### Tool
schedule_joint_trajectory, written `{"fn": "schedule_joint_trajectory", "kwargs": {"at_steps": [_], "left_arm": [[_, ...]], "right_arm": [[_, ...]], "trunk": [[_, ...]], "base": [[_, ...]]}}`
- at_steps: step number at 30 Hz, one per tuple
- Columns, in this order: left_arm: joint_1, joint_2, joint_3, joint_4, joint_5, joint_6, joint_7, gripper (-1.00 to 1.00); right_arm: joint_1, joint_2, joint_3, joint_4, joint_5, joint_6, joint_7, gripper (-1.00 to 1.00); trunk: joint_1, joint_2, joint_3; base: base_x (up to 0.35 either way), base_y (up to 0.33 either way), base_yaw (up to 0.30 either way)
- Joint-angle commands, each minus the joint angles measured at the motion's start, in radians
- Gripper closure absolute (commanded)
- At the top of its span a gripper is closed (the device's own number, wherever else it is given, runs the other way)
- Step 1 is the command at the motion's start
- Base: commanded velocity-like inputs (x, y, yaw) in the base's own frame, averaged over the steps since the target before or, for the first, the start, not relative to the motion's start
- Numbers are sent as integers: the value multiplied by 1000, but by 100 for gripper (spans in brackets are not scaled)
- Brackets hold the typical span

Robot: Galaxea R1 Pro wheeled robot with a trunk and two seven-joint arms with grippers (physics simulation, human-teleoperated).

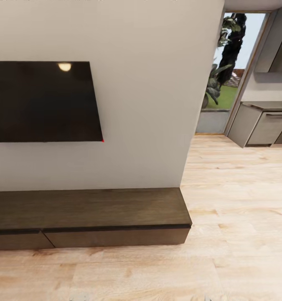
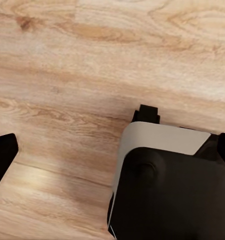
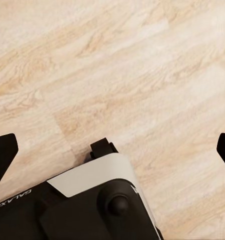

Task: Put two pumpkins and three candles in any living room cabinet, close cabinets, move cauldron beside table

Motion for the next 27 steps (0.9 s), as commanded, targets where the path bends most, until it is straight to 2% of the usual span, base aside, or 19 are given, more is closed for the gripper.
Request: {"fn": "schedule_joint_trajectory", "kwargs": {"at_steps": [1,6,11,27], "left_arm": [[0,11,-3,-1,10,-3,5,-100],[0,24,-3,22,10,-27,4,-100],[0,23,-7,39,3,-61,5,-100],[0,24,-12,64,-2,-68,4,-100]], "right_arm": [[1,0,9,-1,-7,-5,-6,-100],[4,0,9,0,-8,-13,-6,-100],[5,1,9,11,-8,-14,-6,-100],[6,16,10,34,-8,-15,-5,-100]], "trunk": [[-4,6,2],[-23,41,18],[-42,76,33],[-103,188,84]], "base": [[0,0,0],[0,0,0],[0,0,0],[0,0,0]]}}
